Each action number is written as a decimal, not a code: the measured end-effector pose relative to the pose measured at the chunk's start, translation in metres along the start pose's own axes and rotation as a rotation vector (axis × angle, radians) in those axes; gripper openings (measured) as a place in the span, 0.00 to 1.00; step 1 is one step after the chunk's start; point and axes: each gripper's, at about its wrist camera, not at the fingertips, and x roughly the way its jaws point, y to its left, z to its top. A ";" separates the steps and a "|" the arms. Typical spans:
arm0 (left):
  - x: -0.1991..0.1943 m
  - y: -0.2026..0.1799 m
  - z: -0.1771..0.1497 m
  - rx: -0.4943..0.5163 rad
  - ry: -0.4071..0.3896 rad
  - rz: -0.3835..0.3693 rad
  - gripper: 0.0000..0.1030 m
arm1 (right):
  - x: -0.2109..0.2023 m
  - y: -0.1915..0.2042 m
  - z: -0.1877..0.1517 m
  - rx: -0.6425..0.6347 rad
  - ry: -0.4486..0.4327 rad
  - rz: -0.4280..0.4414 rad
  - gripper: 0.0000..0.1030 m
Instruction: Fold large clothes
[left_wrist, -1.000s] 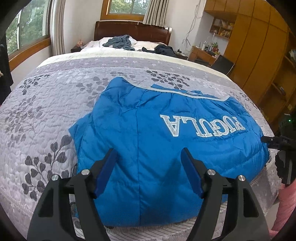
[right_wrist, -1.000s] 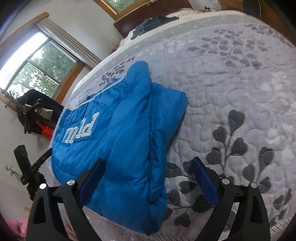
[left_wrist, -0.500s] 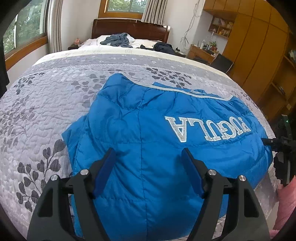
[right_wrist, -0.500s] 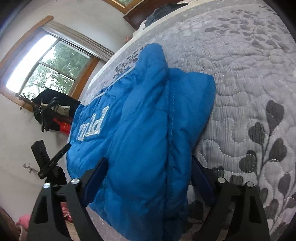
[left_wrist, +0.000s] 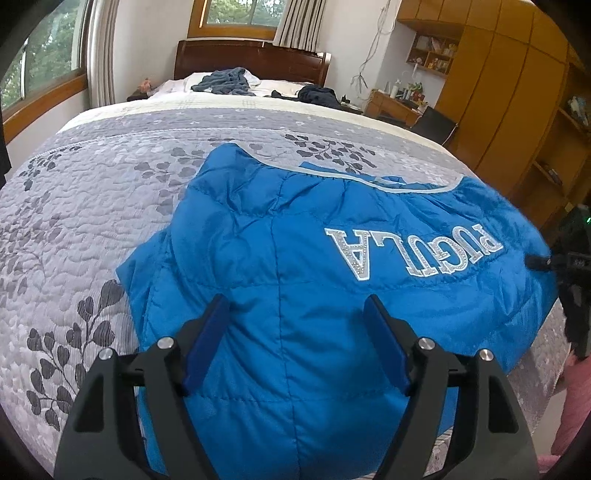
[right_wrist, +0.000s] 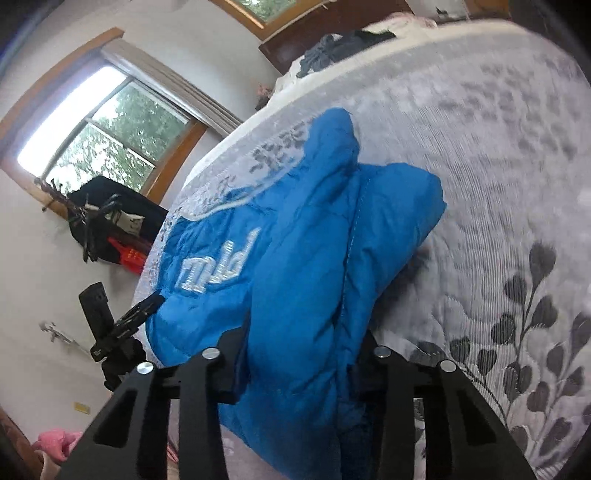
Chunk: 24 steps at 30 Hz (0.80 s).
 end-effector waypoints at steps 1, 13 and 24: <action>-0.001 0.001 0.000 -0.001 0.000 -0.010 0.73 | -0.004 0.013 0.004 -0.025 -0.005 -0.012 0.39; -0.040 0.021 -0.001 -0.025 -0.054 -0.105 0.73 | 0.025 0.190 0.042 -0.389 0.090 -0.240 0.38; -0.073 0.050 -0.005 -0.079 -0.108 -0.136 0.73 | 0.130 0.284 0.027 -0.633 0.281 -0.350 0.40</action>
